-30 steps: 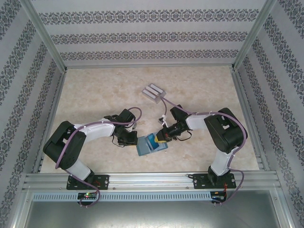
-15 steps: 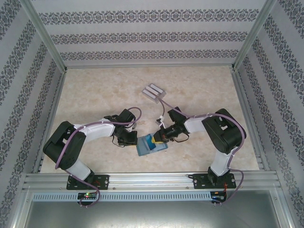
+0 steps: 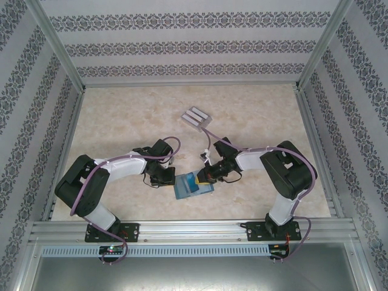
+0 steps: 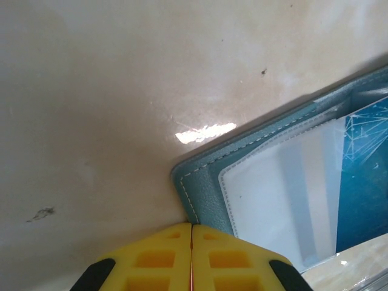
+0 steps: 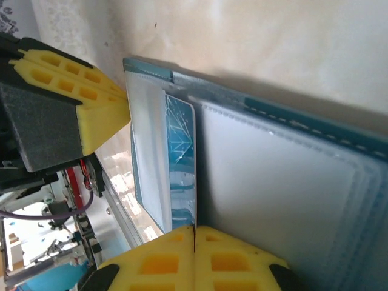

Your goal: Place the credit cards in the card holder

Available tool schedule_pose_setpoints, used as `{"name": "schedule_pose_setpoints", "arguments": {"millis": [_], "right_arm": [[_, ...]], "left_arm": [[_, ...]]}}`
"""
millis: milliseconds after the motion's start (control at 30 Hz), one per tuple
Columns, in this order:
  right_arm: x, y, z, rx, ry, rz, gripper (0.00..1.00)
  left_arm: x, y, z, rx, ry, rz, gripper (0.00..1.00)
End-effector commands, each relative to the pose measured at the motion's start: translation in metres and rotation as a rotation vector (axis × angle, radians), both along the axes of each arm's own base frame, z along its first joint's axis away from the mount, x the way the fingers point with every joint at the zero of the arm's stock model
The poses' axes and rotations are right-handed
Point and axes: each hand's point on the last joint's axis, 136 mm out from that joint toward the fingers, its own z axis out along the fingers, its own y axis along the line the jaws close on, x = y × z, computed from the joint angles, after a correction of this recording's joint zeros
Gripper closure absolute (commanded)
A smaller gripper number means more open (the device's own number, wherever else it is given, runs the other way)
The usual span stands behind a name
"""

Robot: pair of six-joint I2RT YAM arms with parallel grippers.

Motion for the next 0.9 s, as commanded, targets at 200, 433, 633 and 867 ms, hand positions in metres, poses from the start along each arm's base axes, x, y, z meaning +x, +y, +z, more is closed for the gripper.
{"name": "schedule_pose_setpoints", "arguments": {"millis": [200,433,633,867], "right_arm": [[-0.016,0.019,-0.001,-0.037,0.024,0.026,1.0],[-0.01,0.025,-0.005,-0.091,0.022,-0.046,1.0],[-0.005,0.008,-0.007,-0.161,-0.006,-0.152,1.0],[-0.016,0.016,-0.012,-0.206,0.013,-0.216,1.0]], "left_arm": [[0.0,0.027,-0.03,0.157,-0.011,0.048,0.94],[-0.003,0.027,-0.033,0.162,0.008,0.055,0.96],[-0.01,0.038,-0.04,0.196,0.043,0.085,1.0],[-0.021,0.043,-0.05,0.209,0.121,0.132,1.0]]}}
